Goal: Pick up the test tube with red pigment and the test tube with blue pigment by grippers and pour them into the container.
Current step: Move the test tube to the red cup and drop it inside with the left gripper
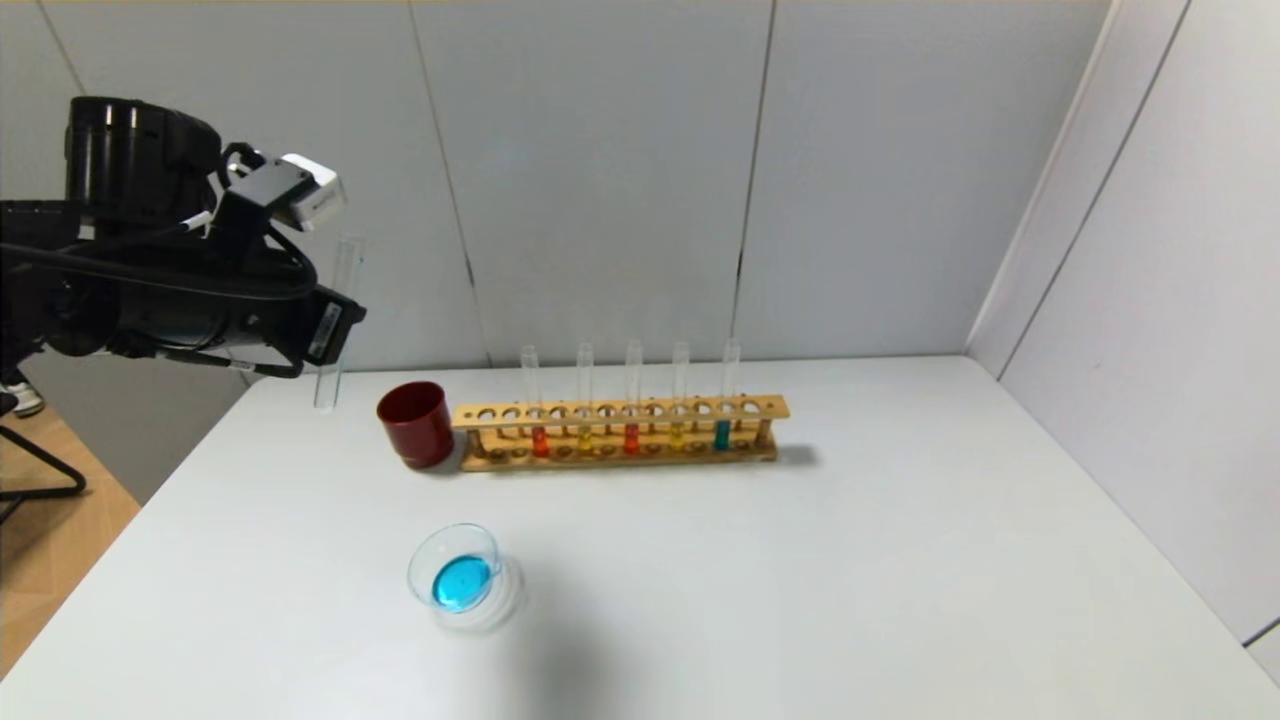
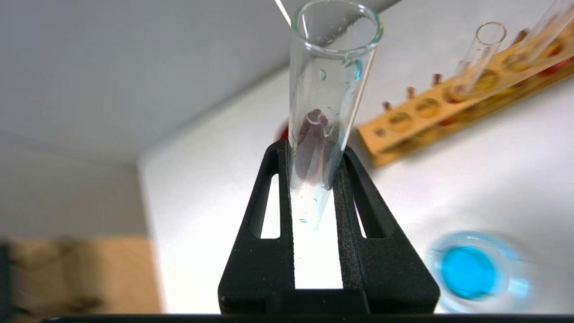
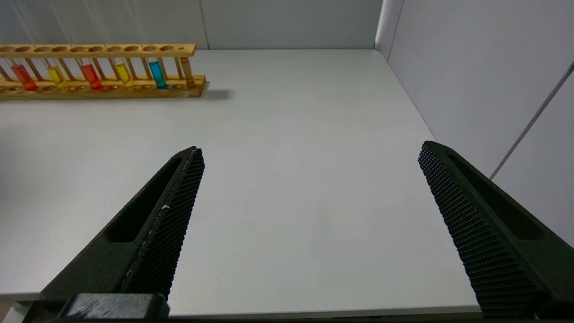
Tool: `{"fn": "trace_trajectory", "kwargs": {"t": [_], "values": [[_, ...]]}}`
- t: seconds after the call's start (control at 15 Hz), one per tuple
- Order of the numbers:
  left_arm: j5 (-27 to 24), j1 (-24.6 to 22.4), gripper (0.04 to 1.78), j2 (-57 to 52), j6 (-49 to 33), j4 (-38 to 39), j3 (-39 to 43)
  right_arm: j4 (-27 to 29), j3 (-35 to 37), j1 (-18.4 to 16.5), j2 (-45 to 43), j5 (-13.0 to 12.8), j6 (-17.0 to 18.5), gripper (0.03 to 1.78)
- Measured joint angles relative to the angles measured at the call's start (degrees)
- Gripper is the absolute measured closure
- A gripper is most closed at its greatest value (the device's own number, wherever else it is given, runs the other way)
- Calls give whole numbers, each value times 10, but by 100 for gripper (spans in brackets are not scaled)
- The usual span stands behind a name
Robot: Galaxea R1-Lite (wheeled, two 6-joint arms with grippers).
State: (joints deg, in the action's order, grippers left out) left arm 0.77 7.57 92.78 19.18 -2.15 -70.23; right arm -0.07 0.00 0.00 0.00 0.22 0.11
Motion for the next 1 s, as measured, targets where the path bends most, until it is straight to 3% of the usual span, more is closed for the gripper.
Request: {"fn": "trace_trajectory", "kwargs": {"t": [0.27,0.67,1.0], "values": [[-72,-30,150,-11,-110,25,25,0,0,0,0,0,0,6],[-77,-58,150,86,-138,189,26,0,0,0,0,0,0,6],[-75,-59,150,175,-137,228,-14,0,0,0,0,0,0,6]]}}
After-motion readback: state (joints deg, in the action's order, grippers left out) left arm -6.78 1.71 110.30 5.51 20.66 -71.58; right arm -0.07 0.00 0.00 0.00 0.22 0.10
